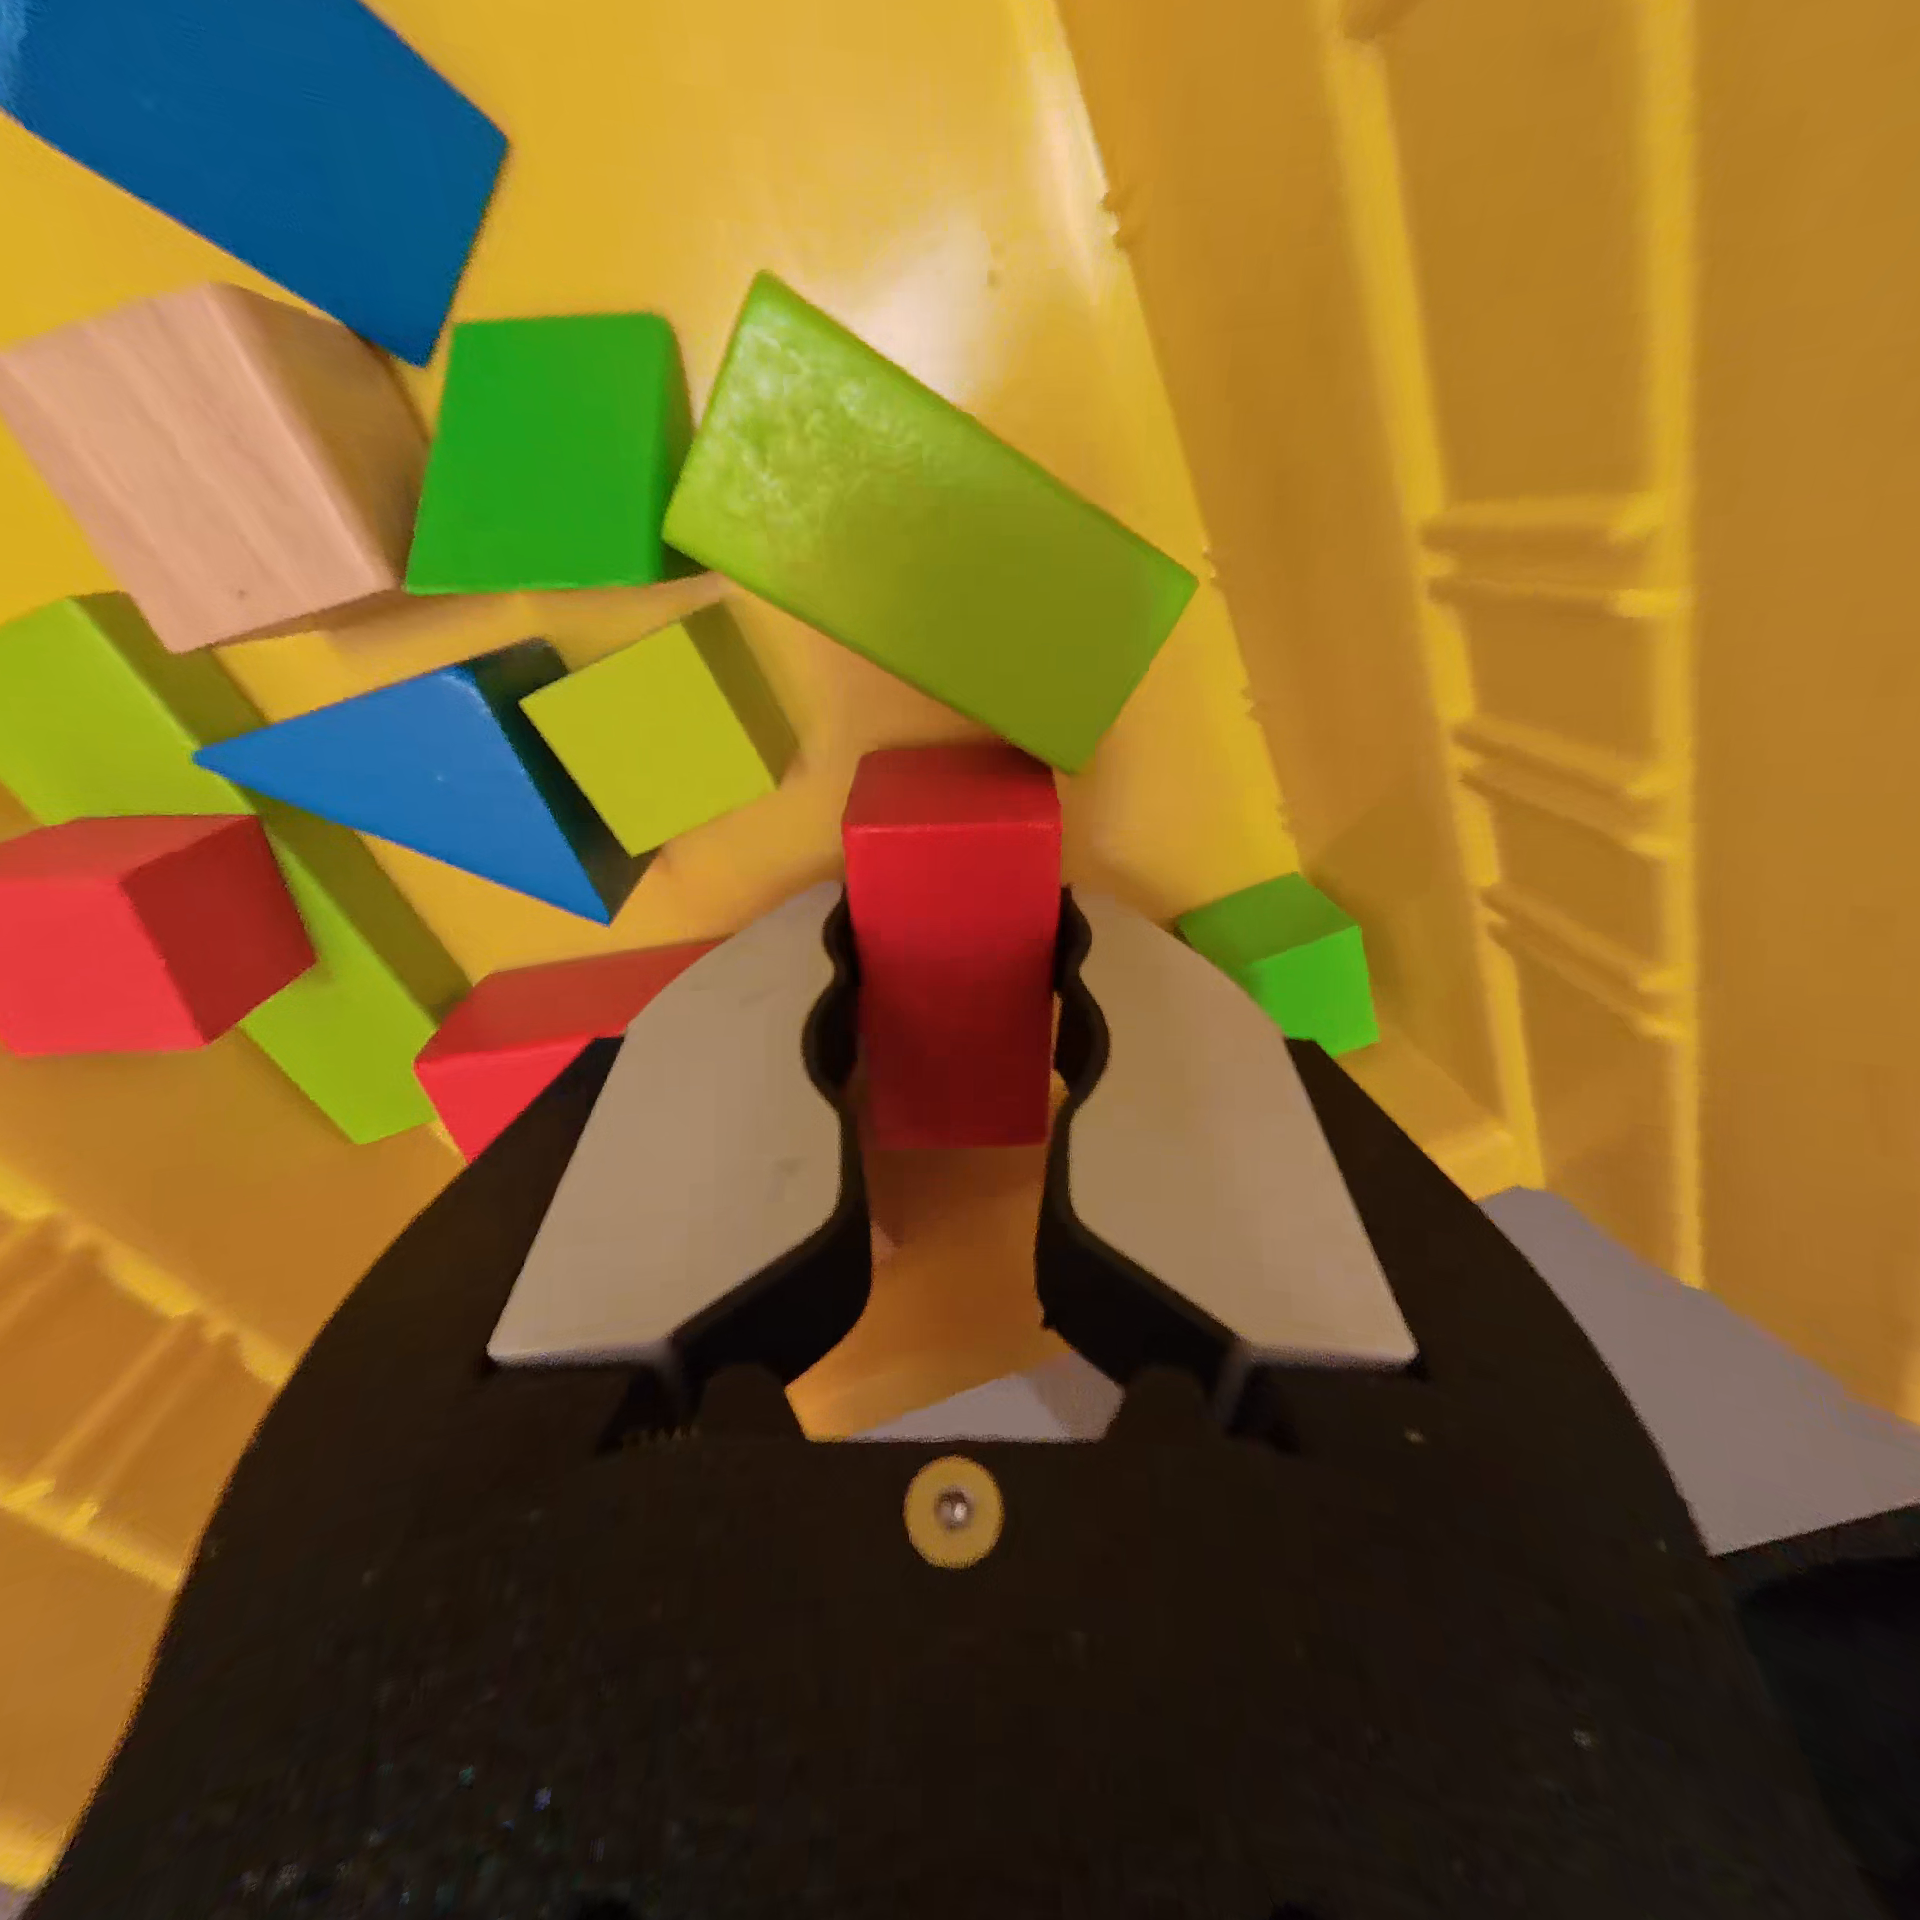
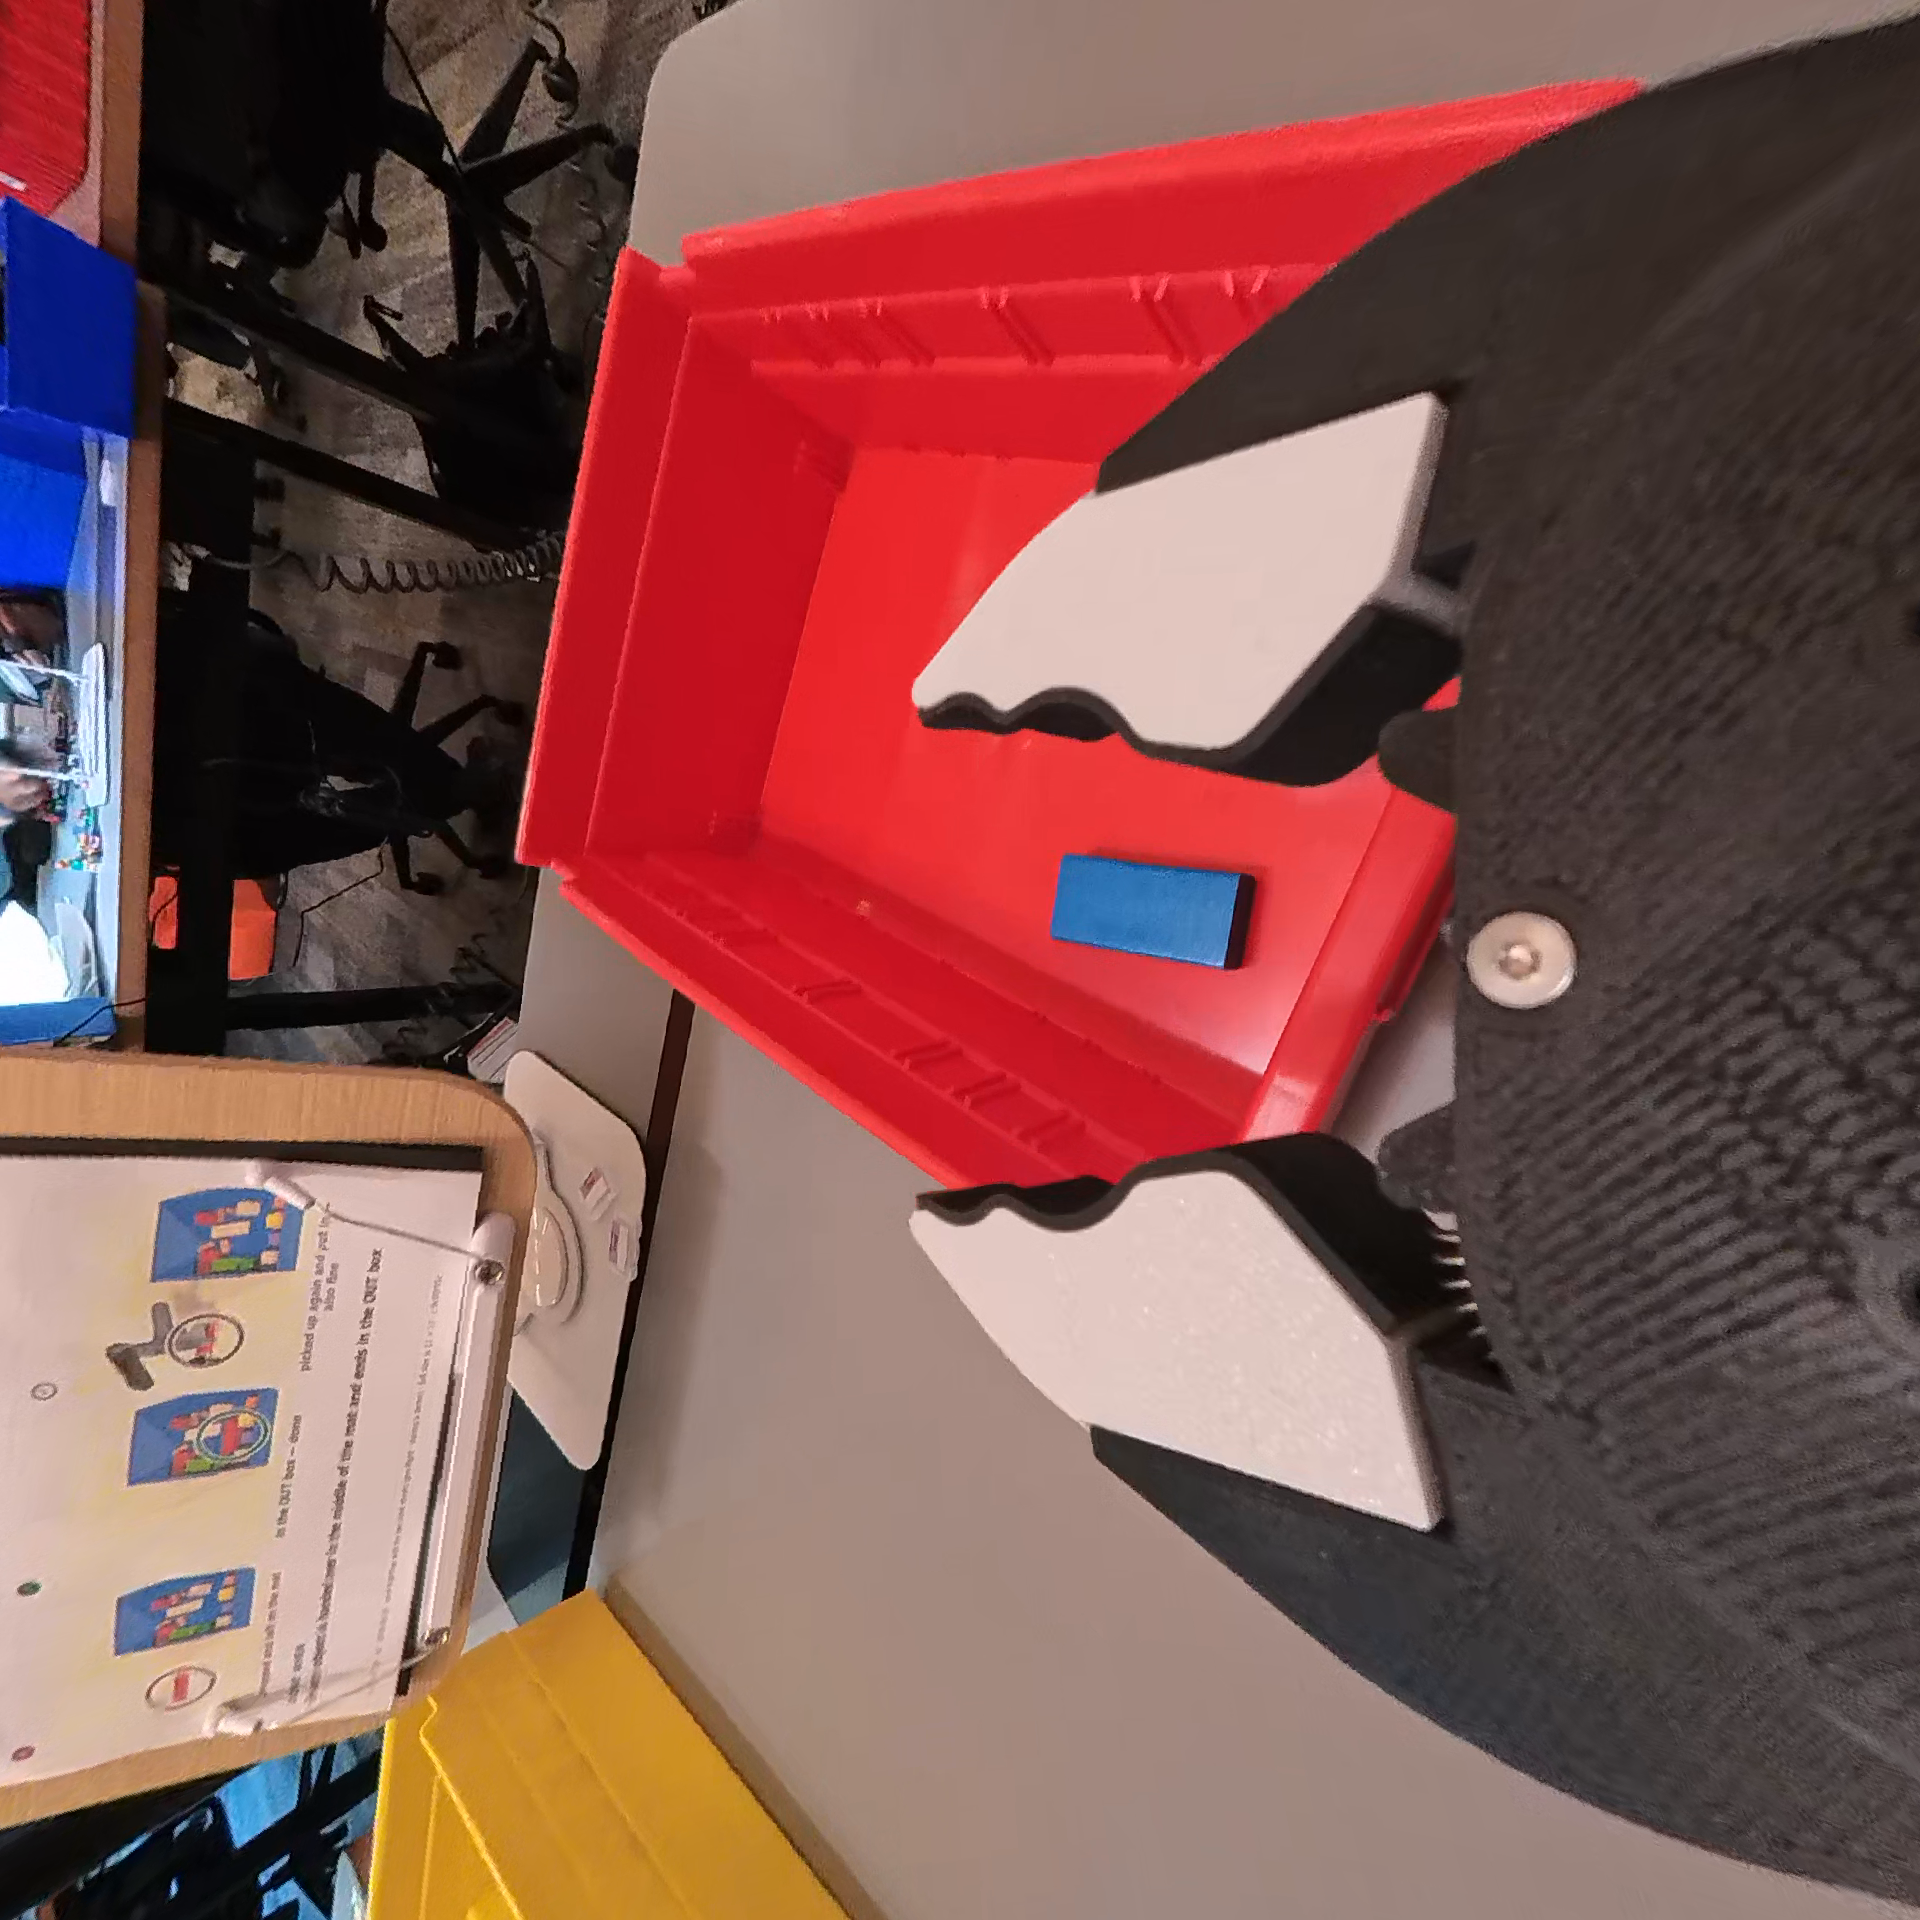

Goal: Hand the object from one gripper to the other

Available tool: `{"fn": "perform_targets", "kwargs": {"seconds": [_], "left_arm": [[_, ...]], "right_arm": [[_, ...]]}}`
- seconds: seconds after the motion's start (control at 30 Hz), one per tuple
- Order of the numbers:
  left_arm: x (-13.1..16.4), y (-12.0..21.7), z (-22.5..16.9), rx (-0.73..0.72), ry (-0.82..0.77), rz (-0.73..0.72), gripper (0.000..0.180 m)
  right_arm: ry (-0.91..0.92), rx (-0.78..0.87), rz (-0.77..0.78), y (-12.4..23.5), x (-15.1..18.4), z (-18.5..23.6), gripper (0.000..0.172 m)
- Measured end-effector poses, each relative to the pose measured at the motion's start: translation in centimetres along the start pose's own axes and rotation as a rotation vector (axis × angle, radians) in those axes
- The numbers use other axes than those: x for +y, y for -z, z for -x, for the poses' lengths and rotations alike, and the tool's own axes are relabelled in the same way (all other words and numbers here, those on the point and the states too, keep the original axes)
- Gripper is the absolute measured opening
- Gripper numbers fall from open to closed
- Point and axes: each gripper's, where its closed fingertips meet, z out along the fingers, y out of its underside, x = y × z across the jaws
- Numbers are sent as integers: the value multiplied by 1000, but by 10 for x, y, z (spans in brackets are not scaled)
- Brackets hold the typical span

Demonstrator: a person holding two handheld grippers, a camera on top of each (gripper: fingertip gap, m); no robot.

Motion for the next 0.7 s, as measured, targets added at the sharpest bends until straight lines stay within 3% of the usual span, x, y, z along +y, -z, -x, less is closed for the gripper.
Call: {"fn": "perform_targets", "kwargs": {"seconds": [0.1,0.27,0.47,0.57,0.7], "left_arm": [[-8,24,-3,5,-22,-135,34],[-21,98,-33,72,-96,-442,34],[-18,180,-153,427,-411,-777,34],[-2,198,-217,572,-629,-860,34],[21,204,-288,691,-851,-937,34]], "right_arm": [[-1,-51,-26,0,-6,12,84],[5,-269,-139,4,-31,60,85],[-44,-714,-277,33,-62,151,89],[-78,-916,-321,53,-73,195,86],[-56,-1067,-312,71,-74,238,85]]}}
